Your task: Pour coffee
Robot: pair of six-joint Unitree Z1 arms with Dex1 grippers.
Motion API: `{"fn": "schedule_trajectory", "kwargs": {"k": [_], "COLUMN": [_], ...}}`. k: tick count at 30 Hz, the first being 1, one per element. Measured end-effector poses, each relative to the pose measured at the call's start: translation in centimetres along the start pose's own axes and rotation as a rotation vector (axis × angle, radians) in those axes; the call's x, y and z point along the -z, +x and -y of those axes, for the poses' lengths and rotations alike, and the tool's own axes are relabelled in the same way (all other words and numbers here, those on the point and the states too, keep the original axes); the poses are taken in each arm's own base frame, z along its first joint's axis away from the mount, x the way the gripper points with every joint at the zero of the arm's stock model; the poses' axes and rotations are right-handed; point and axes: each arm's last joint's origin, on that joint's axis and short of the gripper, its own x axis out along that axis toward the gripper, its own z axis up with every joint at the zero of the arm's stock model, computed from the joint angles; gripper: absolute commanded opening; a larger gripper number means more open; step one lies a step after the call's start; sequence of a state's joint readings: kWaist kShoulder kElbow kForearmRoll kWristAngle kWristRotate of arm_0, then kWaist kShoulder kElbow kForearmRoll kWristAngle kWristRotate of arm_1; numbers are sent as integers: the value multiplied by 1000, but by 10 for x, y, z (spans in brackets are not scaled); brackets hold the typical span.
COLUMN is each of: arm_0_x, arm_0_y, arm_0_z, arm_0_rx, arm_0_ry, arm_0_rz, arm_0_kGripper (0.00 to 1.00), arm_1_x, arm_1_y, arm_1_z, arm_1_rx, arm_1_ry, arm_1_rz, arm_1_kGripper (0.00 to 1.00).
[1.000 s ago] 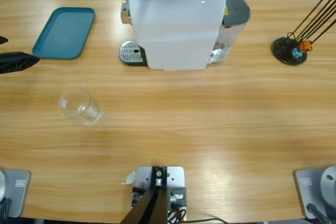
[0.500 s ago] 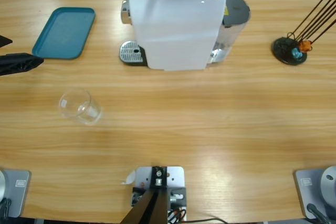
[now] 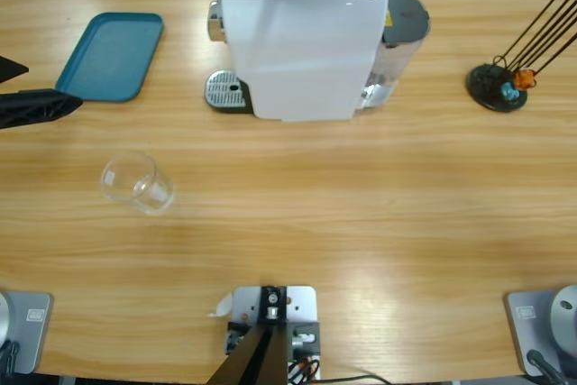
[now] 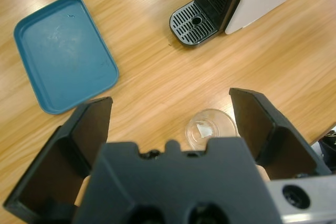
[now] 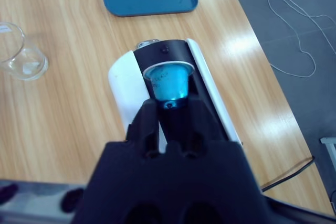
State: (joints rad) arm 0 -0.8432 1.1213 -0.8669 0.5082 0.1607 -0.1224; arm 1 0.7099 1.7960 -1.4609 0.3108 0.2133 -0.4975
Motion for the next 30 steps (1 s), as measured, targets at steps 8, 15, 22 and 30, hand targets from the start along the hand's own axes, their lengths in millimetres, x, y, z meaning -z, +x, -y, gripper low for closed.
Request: {"fn": "schedule_trajectory", "kwargs": {"k": [8, 15, 22, 30], "arm_0_x": [2, 1, 1, 4], "arm_0_y": [1, 2, 2, 0], "arm_0_z": [0, 0, 0, -1], "arm_0_rx": [-1, 1, 2, 2], "arm_0_ry": [1, -1, -2, -2], "arm_0_rz": [-8, 3, 9, 13], "arm_0_kGripper": [967, 999, 1000, 1000], "arm_1_x": [-1, -14, -17, 39], "arm_1_y": [0, -7, -57, -82], "arm_1_z": [1, -6, -51, -96], "arm_1_rx": [12, -28, -72, 190], "arm_1_ry": [-1, 24, 403, 692], "arm_1_rz": [7, 61, 103, 43], "arm_1_kGripper": [457, 0, 0, 0]}}
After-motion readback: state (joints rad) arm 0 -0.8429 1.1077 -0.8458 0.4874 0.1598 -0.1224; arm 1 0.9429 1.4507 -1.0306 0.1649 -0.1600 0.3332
